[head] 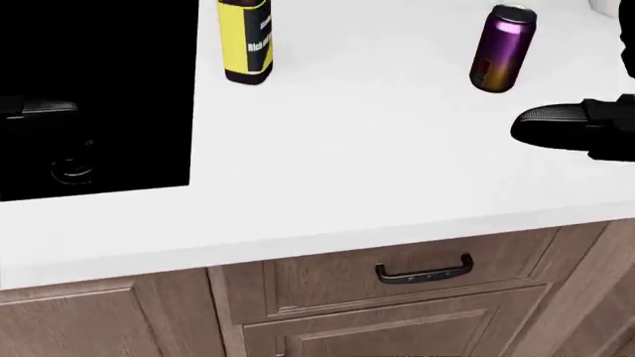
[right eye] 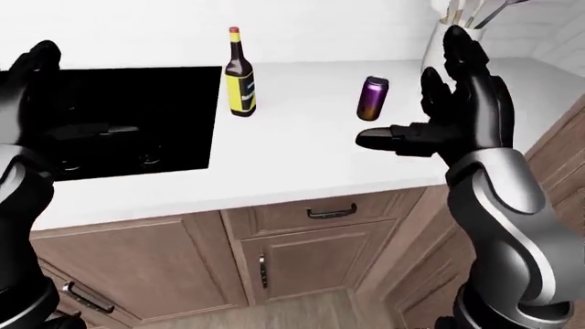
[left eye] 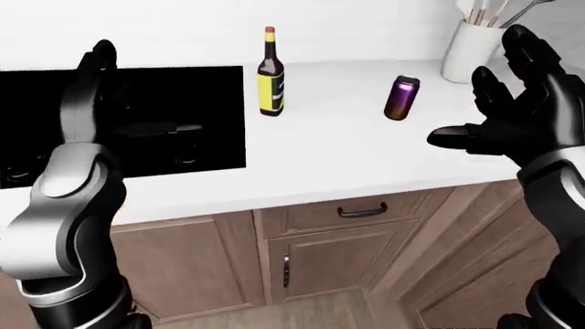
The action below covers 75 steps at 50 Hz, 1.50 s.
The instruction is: Move the drinks to the dining counter.
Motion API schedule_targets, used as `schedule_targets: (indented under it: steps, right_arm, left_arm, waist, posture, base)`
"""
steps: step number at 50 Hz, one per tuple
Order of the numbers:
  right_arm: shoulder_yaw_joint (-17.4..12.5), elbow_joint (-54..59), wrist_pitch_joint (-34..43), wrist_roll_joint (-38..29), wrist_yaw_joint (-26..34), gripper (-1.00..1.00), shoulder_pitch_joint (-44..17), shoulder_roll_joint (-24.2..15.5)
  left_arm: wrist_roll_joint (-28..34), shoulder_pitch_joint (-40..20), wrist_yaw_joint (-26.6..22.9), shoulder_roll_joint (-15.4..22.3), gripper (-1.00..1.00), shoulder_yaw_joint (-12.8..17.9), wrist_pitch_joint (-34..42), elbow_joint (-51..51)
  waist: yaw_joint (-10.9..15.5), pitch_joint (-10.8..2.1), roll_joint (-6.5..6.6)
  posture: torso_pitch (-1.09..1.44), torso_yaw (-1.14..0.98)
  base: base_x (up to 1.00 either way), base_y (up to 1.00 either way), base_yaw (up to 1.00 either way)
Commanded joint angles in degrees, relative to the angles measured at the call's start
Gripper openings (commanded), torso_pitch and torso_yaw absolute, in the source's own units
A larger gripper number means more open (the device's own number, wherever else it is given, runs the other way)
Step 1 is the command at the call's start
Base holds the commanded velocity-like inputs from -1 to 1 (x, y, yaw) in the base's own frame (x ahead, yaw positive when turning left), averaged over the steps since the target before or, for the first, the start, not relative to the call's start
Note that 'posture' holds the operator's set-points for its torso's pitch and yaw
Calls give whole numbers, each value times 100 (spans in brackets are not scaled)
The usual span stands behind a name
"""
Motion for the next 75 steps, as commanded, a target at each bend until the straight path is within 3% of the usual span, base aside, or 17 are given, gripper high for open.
schedule_targets:
  steps: [1,9,16,27,29,30,32,34,37,41,42,44,51,54,55,61,75]
  right_arm:
    - [6,28,-71,-115,21,100,-96,-27]
    - [65,10,9,-226,75,100,-195,81]
    - [127,58,-48,-298,81,100,-222,151]
    - [216,119,-85,-209,24,100,-378,379]
    - [245,150,-129,-193,7,100,-378,378]
    - [249,176,-167,-190,6,100,-376,377]
    - [235,217,-199,-175,7,100,-383,347]
    - [163,183,-178,-117,-41,100,-381,296]
    - [-31,126,-130,33,-146,100,-365,140]
    - [24,118,-204,48,-172,100,-293,50]
    - [45,96,-209,48,-161,100,-263,55]
    - [67,54,-182,75,-172,100,-261,76]
    - [157,115,-223,-43,-169,100,-320,143]
    - [141,122,-225,-62,-154,100,-330,134]
    - [144,142,-245,-83,-142,100,-331,127]
    - [139,111,-208,-85,-152,100,-345,143]
    - [1161,1326,-860,-1590,319,100,-807,730]
  left_arm:
    - [5,-89,-41,31,100,5,-184,-90]
    - [49,9,-84,13,100,34,-340,-11]
    - [73,46,-111,11,100,31,-311,-74]
    - [46,418,-192,26,100,256,-502,-132]
    - [25,452,-192,39,100,285,-487,-172]
    - [32,467,-202,47,100,288,-531,-131]
    - [23,472,-201,62,100,301,-531,-127]
    - [31,514,-207,54,100,293,-579,-108]
    - [72,535,-241,55,100,276,-661,-34]
    - [76,518,-219,31,100,245,-613,-88]
    - [77,523,-227,33,100,255,-611,-93]
    - [63,555,-229,37,100,290,-554,-171]
    - [79,628,-262,44,100,333,-621,-136]
    - [122,620,-278,34,100,288,-700,-55]
    - [117,591,-265,37,100,279,-636,-98]
    - [175,548,-295,37,100,237,-700,-9]
    - [210,467,-322,15,100,206,-614,-83]
  waist:
    - [8,70,50]
    - [18,-71,-500]
    - [-48,-47,-478]
    - [-27,60,-136]
    - [138,191,6]
    - [64,141,-38]
    - [-43,40,239]
    - [-65,-30,160]
    - [41,235,104]
    - [-90,180,-409]
    - [-36,64,-229]
    - [-29,-51,-306]
    - [-238,75,-70]
    - [-279,12,302]
    - [-222,73,107]
    - [-117,1,-58]
    - [-123,-26,7]
  posture:
    - [0,0]
    - [0,0]
    - [0,0]
    - [0,0]
    - [0,0]
    - [0,0]
    - [0,0]
    - [0,0]
    - [0,0]
    - [0,0]
    - [0,0]
    - [0,0]
    - [0,0]
    - [0,0]
    - [0,0]
    - [0,0]
    - [0,0]
  base:
    - [0,-3,0]
    - [13,-23,0]
    - [16,-13,0]
    - [3,0,7]
    - [0,0,79]
    - [0,0,79]
    - [0,0,79]
    - [0,0,59]
    - [0,0,0]
    - [0,0,0]
    - [0,0,28]
    - [0,0,68]
    - [0,0,51]
    - [0,0,0]
    - [0,0,0]
    - [0,0,0]
    - [0,0,0]
